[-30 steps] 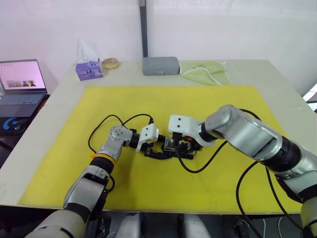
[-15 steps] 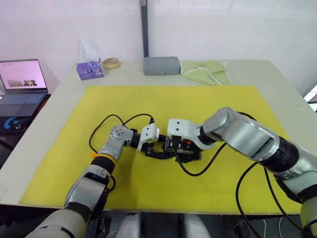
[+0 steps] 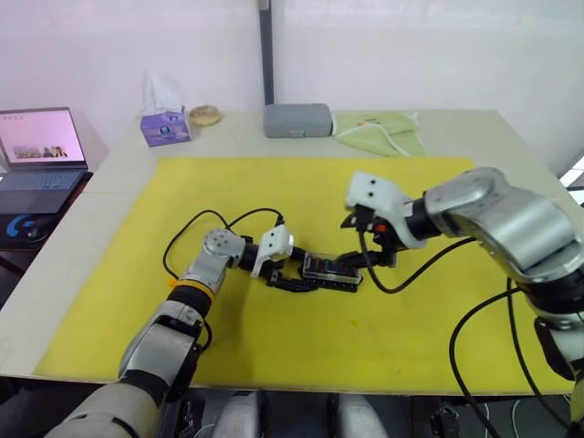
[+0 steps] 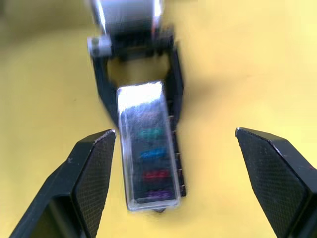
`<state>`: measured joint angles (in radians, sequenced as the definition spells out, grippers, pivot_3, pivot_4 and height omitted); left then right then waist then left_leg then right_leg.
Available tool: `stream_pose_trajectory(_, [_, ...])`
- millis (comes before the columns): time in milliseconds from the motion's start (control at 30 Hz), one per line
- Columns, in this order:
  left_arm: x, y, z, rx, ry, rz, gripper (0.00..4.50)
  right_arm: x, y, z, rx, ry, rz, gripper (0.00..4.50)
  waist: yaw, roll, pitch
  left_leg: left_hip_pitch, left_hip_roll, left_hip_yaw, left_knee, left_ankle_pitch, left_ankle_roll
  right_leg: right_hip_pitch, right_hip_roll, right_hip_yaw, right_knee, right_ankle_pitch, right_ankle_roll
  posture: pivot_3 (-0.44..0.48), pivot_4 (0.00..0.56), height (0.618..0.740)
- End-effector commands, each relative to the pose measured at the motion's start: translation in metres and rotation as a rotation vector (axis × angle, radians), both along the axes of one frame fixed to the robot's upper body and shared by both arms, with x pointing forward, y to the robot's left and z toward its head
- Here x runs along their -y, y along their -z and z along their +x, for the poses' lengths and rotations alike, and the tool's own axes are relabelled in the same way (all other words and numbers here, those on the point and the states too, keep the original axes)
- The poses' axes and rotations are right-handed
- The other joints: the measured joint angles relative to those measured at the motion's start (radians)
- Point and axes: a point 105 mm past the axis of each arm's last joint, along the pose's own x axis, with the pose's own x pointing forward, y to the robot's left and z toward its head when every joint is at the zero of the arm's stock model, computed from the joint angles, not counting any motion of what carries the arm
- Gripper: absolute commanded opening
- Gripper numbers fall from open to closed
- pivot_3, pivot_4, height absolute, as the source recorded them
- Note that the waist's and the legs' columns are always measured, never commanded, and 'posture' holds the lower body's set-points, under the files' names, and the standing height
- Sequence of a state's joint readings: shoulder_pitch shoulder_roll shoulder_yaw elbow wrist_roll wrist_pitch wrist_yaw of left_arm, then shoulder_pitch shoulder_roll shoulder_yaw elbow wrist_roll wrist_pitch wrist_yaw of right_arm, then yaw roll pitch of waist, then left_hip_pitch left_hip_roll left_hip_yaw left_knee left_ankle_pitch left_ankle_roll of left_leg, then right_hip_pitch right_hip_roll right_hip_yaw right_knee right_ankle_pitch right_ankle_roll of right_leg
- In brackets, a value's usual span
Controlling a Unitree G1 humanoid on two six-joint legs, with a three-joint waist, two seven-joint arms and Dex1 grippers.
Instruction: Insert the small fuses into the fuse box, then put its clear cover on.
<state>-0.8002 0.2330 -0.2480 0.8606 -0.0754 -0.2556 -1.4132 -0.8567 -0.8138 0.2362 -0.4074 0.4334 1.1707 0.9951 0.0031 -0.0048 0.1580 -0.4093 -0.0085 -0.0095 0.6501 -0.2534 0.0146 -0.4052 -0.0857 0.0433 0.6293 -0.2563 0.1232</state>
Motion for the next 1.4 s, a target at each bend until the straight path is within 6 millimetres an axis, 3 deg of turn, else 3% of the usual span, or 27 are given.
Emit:
stream_pose_trajectory(33, [-0.009,0.018,0.001,-0.062,-0.053,0.085,2.58,0.0,-0.013,0.0,0.098,-0.007,0.206,3.22,0.001,0.0,0.0,0.0,0.0,0.0,0.0,0.0,0.0,0.0,0.001,0.0,0.0,0.0,0.0,0.0,0.15,0.74])
stream_pose_trajectory(233, [-0.013,0.018,0.001,-0.064,-0.058,0.104,2.58,0.003,0.016,-0.009,0.063,0.0,0.391,0.2,0.001,-0.004,0.001,0.0,0.0,-0.001,0.0,0.0,0.0,0.0,0.002,0.0,0.0,0.0,0.0,0.0,0.15,0.74])
stream_pose_trajectory(267, [-0.014,0.018,0.001,-0.064,-0.057,0.105,2.58,0.004,0.021,-0.008,0.063,0.01,0.406,0.05,-0.001,-0.004,0.001,0.0,0.0,-0.001,0.0,0.0,0.0,0.0,0.002,0.0,0.001,0.0,0.0,0.0,0.15,0.74])
stream_pose_trajectory(400, [-0.015,0.017,0.0,-0.06,-0.052,0.109,2.58,0.009,0.034,-0.005,0.068,0.035,0.409,0.05,-0.004,-0.004,0.001,0.001,0.001,-0.001,0.0,0.0,0.0,0.001,0.004,0.0,0.001,0.0,0.0,0.0,0.15,0.74])
stream_pose_trajectory(600, [-0.015,0.017,-0.001,-0.059,-0.049,0.113,2.58,0.008,0.038,-0.004,0.072,0.04,0.399,0.05,-0.014,-0.004,0.001,0.001,0.001,-0.002,0.0,0.0,0.0,0.001,0.004,0.0,0.001,0.0,0.0,0.0,0.15,0.74])
stream_pose_trajectory(733, [-0.014,0.017,-0.001,-0.061,-0.047,0.112,2.58,0.013,0.081,-0.003,-0.052,0.098,0.316,0.05,-0.013,-0.004,0.001,0.001,0.002,-0.002,0.0,0.0,0.0,0.001,0.004,0.0,0.001,0.0,0.0,0.0,0.15,0.74])
stream_pose_trajectory(833, [-0.013,0.019,-0.003,-0.062,-0.044,0.111,2.58,0.032,0.142,-0.009,-0.212,0.176,0.138,0.05,-0.015,-0.003,-0.001,0.001,0.002,-0.001,0.0,0.0,0.0,0.001,0.004,0.0,0.001,0.0,0.0,0.0,0.15,0.74])
stream_pose_trajectory(900, [-0.012,0.019,-0.004,-0.063,-0.042,0.109,2.58,0.039,0.159,-0.012,-0.242,0.197,0.087,0.05,-0.015,-0.01,-0.007,0.006,0.002,-0.001,-0.001,0.0,0.0,0.006,0.005,0.0,0.0,0.0,0.0,0.0,0.15,0.74])
stream_pose_trajectory(1000, [-0.014,0.02,-0.005,-0.063,-0.044,0.111,2.58,0.032,0.143,-0.003,-0.192,0.202,0.156,0.05,-0.017,-0.015,-0.014,0.019,0.005,-0.002,-0.005,-0.002,0.002,0.019,0.006,-0.002,-0.006,-0.005,-0.008,0.0,0.15,0.74])
stream_pose_trajectory(1400, [-0.023,0.018,-0.001,-0.067,-0.075,0.11,2.58,0.03,0.12,0.001,-0.178,0.198,0.245,0.05,-0.017,-0.016,-0.014,0.017,0.007,-0.003,-0.007,-0.002,0.002,0.018,0.003,-0.002,-0.007,-0.005,-0.008,0.0,0.15,0.74])
